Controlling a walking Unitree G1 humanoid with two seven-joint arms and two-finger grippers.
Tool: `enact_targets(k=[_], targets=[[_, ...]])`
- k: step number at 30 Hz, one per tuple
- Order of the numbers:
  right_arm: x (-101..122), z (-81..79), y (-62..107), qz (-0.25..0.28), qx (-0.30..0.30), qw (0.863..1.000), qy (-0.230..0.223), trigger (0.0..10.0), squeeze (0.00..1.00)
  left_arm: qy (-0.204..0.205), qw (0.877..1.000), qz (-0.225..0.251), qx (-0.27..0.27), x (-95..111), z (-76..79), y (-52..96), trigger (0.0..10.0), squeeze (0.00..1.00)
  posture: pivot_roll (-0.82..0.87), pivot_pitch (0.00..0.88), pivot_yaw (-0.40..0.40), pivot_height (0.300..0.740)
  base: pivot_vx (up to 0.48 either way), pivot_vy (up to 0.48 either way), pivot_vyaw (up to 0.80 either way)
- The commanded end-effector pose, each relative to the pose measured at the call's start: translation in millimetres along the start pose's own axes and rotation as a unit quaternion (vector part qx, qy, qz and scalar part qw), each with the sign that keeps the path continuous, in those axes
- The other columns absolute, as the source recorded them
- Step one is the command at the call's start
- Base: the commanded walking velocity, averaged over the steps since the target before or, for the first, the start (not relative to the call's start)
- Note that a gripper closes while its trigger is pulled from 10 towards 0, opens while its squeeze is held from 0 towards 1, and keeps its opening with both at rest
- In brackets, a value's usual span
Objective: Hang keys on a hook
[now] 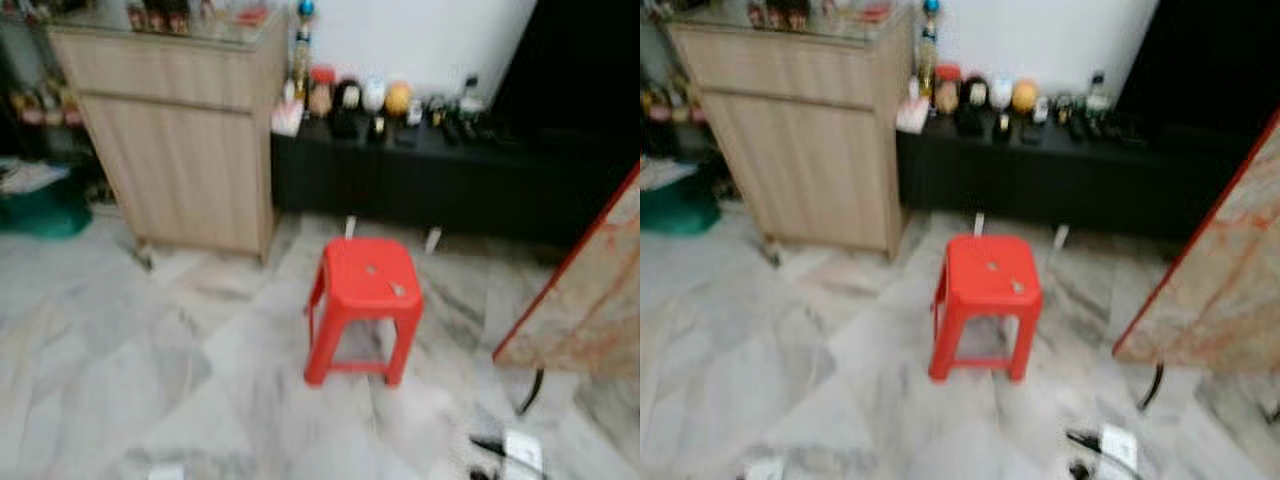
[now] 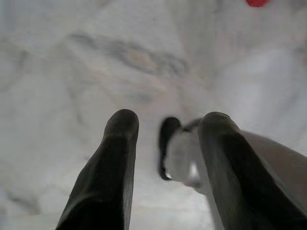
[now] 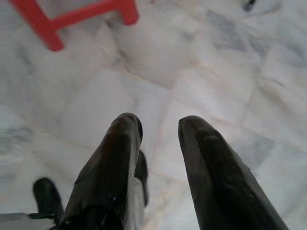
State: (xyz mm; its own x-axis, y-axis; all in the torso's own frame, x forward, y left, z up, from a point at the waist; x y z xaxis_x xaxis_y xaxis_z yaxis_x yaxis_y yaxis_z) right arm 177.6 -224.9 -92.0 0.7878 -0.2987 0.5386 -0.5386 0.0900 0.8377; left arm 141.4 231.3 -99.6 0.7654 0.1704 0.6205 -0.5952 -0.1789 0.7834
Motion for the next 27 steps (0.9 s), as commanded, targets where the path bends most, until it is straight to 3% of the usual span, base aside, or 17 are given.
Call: enact_targets(k=[1, 13, 27], targets=[[-2, 10.2, 1.9, -0.002, -0.013, 1.000, 0.001, 10.0, 0.00, 0.006, 1.000, -0.007, -0.014, -5, 10.2, 0.4, 10.0, 0.00, 0.08, 0.000, -0.092, 0.718, 0.000, 0.000, 0.00], [-4, -0.6, 0.3, -0.003, -0.005, 1.000, 0.003, 10.0, 0.00, 0.002, 1.000, -0.007, -0.019, -3, 10.8, -0.2, 10.0, 0.00, 0.08, 0.000, -0.084, 0.718, 0.000, 0.000, 0.00], [9, -7.0, -1.7, 0.011, 0.013, 1.000, 0.020, 10.0, 0.00, -0.020, 0.999, 0.000, -0.026, 10, 9.5, -4.6, 10.0, 0.00, 0.08, 0.000, -0.042, 0.718, 0.283, 0.000, 0.00]])
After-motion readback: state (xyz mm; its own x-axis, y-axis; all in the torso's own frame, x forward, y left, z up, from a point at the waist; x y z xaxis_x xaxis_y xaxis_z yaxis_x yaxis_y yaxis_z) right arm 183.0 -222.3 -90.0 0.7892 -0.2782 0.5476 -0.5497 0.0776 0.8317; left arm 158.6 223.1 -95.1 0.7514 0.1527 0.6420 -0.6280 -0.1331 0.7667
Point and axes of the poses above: a point about 5 cm out from each wrist's last joint towards the gripper, its own y axis pointing back from the gripper into the wrist, its own x axis along the axis of the wrist's last joint, z = x × y, the point moved 1 cm from there along -y, pointing out of the wrist towards the gripper, and after that the axes turned 2 degrees about y, right-handed, at the moved point
